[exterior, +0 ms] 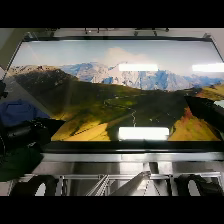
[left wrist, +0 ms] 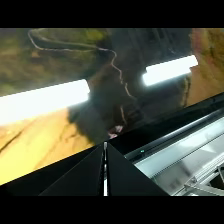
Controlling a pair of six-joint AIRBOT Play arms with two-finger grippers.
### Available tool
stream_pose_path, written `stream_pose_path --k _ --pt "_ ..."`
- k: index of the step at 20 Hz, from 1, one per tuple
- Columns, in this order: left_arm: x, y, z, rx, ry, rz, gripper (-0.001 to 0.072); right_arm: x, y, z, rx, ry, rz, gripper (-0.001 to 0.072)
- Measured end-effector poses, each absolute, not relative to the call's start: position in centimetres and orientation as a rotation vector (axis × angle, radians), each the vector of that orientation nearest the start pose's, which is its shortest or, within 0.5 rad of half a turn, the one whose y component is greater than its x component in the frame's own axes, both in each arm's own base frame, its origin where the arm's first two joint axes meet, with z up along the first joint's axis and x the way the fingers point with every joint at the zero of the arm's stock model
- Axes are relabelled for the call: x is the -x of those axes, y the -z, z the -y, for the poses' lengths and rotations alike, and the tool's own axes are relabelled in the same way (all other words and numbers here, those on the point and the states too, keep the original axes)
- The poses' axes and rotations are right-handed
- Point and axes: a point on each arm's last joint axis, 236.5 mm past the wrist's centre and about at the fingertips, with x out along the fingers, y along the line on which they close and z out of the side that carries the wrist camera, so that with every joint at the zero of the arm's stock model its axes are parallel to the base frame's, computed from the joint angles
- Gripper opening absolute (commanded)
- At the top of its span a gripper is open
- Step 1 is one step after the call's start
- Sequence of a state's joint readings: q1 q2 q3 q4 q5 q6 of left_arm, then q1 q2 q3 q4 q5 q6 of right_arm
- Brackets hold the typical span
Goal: Fold the shirts.
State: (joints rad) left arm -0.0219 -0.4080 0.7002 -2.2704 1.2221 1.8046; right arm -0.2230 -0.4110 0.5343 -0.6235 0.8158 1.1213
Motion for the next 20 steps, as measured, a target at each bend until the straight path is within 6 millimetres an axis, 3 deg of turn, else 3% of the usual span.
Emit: stream_pose_path --k 2,3,5,7,9,13,16,18,20 --pt "-21.2 -13.7 14.8 0.305 0.613 -0.824 0.0019 -29.7 -14.9 -7.6 -0.484 -0.339 -0.458 0.0021" --pt "-21.2 -13.7 14.8 0.315 0.608 -0.826 0.0165 -29.7 -14.9 -7.6 -0.484 -0.340 -0.458 0.0021" --pt "-21.6 -13.8 14.3 0.353 0.568 -0.830 0.0720 -29.7 -14.9 -7.6 -0.484 -0.340 -0.458 0.0021" --pt "-22.9 -13.8 12.3 0.360 0.471 -0.832 0.0719 -29.7 -14.9 -7.6 -0.484 -0.340 -0.457 0.0021" --pt "-24.8 -13.6 8.3 0.347 0.307 -0.855 0.0719 -29.7 -14.9 -7.6 -0.484 -0.340 -0.458 0.0022" --pt "-27.8 -11.3 -4.2 0.355 -0.110 -0.991 0.0718 -29.7 -14.9 -7.6 -0.484 -0.340 -0.457 0.0021" --pt "-27.6 -7.4 -14.1 0.450 -0.378 -1.137 0.0719 -30.0 -15.5 -7.4 -0.505 -0.333 -0.431 0.0021" --pt "-26.9 -4.1 -18.7 0.524 -0.482 -1.220 0.0719 -30.1 -15.9 -7.4 -0.522 -0.333 -0.417 0.0021" --pt "-26.8 -0.6 -22.0 0.563 -0.518 -1.293 0.0719 -30.2 -16.1 -7.4 -0.532 -0.333 -0.409 0.0022"
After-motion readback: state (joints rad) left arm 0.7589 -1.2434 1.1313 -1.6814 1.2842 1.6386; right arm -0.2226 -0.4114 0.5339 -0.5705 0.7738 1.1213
